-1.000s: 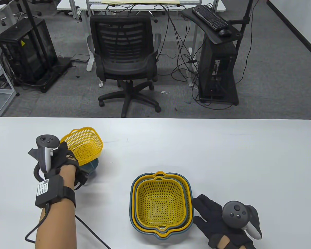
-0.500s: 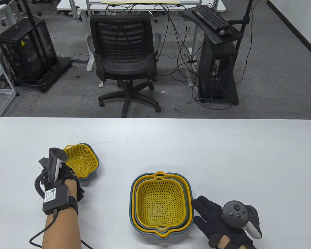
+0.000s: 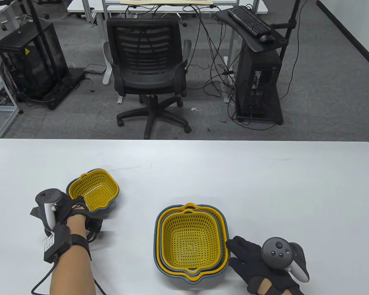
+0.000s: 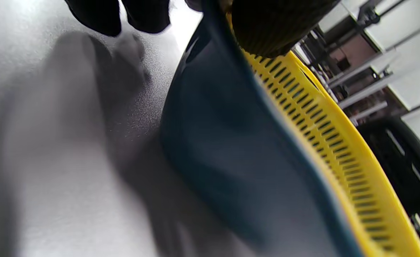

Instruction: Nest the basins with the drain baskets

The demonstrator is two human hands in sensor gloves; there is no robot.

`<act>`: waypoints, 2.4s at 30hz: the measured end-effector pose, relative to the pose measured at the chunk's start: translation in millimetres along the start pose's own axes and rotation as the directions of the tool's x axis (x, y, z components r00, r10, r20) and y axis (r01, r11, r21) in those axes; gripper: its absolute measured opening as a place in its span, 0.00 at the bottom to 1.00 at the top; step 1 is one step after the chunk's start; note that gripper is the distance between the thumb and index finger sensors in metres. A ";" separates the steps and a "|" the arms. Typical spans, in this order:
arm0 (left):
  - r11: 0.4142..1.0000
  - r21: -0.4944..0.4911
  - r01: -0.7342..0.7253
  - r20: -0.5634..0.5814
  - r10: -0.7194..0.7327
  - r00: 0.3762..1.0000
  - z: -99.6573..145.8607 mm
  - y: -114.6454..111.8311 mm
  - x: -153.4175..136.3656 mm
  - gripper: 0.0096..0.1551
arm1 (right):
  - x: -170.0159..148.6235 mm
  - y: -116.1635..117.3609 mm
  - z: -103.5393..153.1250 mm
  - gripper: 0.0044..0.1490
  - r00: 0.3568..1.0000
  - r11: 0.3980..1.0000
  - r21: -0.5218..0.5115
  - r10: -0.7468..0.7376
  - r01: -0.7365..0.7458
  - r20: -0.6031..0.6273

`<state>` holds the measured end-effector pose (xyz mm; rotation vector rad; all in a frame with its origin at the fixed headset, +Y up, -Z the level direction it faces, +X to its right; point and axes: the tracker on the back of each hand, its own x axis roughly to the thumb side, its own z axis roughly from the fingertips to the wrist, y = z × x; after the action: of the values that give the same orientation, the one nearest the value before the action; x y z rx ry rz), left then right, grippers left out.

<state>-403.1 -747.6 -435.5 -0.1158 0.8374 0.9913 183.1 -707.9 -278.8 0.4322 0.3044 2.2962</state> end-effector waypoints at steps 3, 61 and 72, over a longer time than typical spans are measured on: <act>0.989 -0.038 -0.146 -0.045 0.144 0.989 -4.3 -0.5 -7.5 0.51 | -0.2 0.5 -0.2 0.42 1.000 1.000 0.006 -0.001 0.001 -0.003; 0.776 0.067 0.627 0.516 -0.564 0.644 268.9 -175.9 55.2 0.43 | -27.0 -34.9 12.3 0.43 0.987 0.977 -0.146 -0.160 0.153 -0.035; 0.658 -0.071 0.750 0.459 -0.646 0.610 263.9 -199.9 51.2 0.46 | -29.0 -33.9 11.1 0.43 0.983 0.976 -0.136 -0.178 0.171 -0.040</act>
<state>-83.7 -708.4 -342.4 -0.4272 0.2131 0.3207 228.2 -705.1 -286.5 0.2682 0.2063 2.1423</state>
